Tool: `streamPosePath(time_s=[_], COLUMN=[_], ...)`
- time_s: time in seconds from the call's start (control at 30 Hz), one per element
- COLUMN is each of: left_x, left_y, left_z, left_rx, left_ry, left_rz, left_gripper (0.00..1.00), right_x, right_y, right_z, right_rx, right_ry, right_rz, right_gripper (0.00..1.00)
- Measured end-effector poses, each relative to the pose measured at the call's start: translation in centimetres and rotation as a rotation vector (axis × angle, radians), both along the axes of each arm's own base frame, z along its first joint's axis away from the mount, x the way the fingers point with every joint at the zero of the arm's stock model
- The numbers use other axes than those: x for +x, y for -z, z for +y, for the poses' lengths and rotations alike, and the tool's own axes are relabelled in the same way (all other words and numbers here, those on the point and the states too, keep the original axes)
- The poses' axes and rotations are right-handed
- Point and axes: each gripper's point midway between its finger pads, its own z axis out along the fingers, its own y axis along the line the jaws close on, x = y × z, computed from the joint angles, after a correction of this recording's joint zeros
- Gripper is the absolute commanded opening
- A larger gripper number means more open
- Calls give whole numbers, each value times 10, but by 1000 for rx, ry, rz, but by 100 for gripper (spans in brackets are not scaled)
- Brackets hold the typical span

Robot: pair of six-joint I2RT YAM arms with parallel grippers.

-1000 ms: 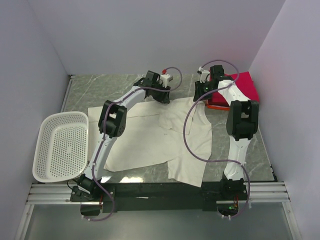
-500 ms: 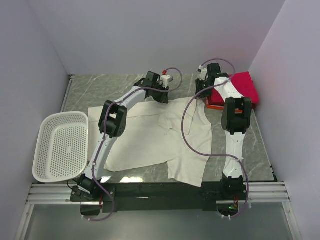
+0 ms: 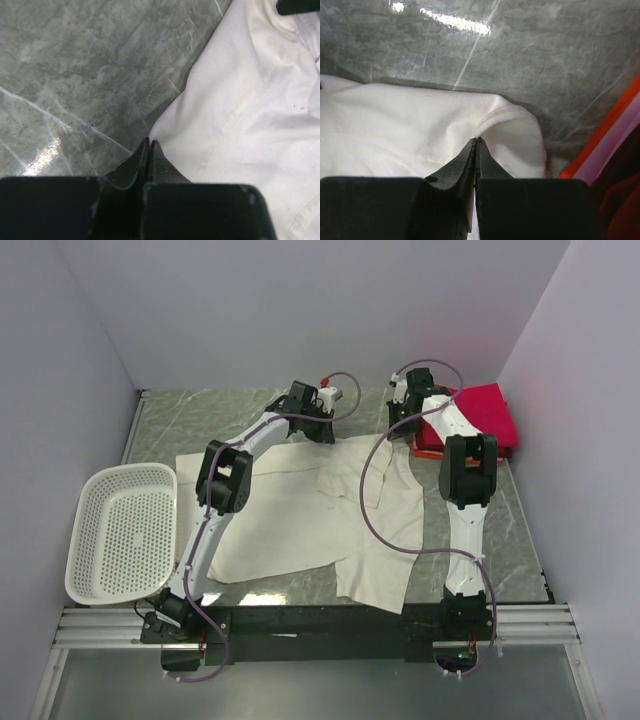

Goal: Fold and stack the t-shirts
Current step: Fold the tshirt

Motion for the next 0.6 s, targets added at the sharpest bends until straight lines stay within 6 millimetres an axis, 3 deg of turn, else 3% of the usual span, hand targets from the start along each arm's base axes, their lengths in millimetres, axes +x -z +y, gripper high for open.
streamPosePath(time_s=[0.3, 0.37, 0.4, 0.43, 0.6], left_x=[20, 26, 27, 29, 41], left_y=[-2, -4, -5, -6, -9], left_z=[26, 32, 34, 36, 46], left_rx=[-49, -64, -69, -73, -84], left_ry=[-82, -94, -100, -106, -161], left_rz=[20, 20, 21, 21, 24], left_gripper=[0, 0, 0, 0, 0], right_x=[6, 5, 6, 6, 23], right_y=[1, 1, 0, -1, -22], right_z=[-8, -7, -6, -6, -11], right_rx=[-40, -38, -37, -40, -67], right_ry=[34, 35, 35, 35, 45], right_rz=[-18, -17, -17, -20, -88], right_gripper=[1, 8, 17, 35, 50])
